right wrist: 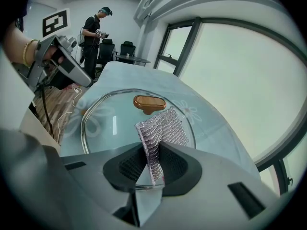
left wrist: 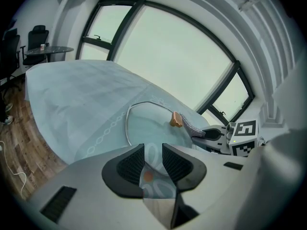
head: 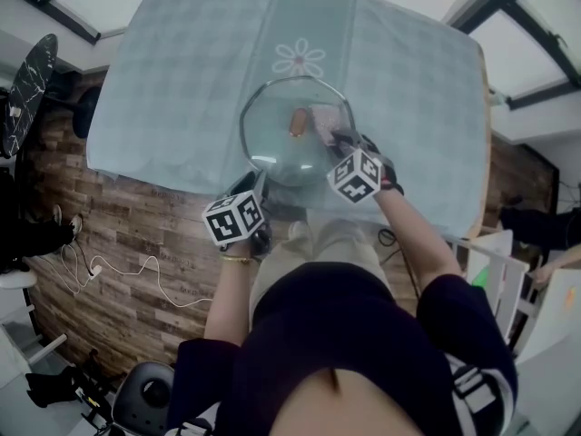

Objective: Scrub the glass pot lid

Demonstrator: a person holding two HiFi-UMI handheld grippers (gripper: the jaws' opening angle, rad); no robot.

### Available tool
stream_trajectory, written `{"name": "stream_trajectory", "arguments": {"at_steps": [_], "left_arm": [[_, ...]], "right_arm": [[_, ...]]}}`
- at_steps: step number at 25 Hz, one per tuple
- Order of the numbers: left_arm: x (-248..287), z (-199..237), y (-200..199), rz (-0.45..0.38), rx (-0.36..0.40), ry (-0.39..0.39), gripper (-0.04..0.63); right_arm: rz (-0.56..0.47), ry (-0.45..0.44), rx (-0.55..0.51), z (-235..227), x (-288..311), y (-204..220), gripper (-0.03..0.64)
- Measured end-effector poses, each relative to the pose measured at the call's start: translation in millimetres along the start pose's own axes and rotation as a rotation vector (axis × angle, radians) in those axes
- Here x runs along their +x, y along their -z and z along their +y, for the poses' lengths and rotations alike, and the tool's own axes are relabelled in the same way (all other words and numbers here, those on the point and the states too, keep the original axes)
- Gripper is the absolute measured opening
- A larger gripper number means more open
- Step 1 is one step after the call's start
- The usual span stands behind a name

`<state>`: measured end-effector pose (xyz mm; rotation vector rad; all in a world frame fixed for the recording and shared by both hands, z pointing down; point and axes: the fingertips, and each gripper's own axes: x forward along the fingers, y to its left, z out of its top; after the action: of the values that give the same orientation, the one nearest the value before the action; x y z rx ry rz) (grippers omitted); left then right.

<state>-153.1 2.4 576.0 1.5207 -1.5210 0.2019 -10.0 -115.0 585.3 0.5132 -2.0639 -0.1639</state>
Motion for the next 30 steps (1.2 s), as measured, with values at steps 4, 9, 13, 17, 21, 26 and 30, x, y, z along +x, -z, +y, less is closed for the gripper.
{"name": "stream_trajectory", "arguments": {"at_steps": [4, 9, 13, 17, 21, 26, 30], "left_arm": [[-2, 0, 4, 0.008, 0.008, -0.001, 0.115], [-3, -2, 8, 0.017, 0.018, 0.004, 0.115], [-7, -2, 8, 0.016, 0.021, 0.01, 0.115], [-10, -4, 9, 0.011, 0.031, 0.022, 0.115], [-14, -4, 14, 0.016, 0.037, 0.027, 0.115], [-17, -2, 23, 0.023, 0.036, 0.033, 0.115], [-21, -4, 25, 0.018, 0.034, 0.049, 0.115]], "right_arm": [[0.004, -0.008, 0.016, 7, -3, 2, 0.08], [0.007, -0.021, 0.033, 20, -9, 6, 0.08], [0.011, -0.027, 0.041, 33, -13, 8, 0.08], [0.014, -0.036, 0.048, 45, -17, 10, 0.08], [0.021, -0.049, 0.058, 59, -21, 13, 0.08], [0.029, -0.064, 0.058, 74, -24, 14, 0.08], [0.035, -0.085, 0.058, 85, -28, 14, 0.08]]}}
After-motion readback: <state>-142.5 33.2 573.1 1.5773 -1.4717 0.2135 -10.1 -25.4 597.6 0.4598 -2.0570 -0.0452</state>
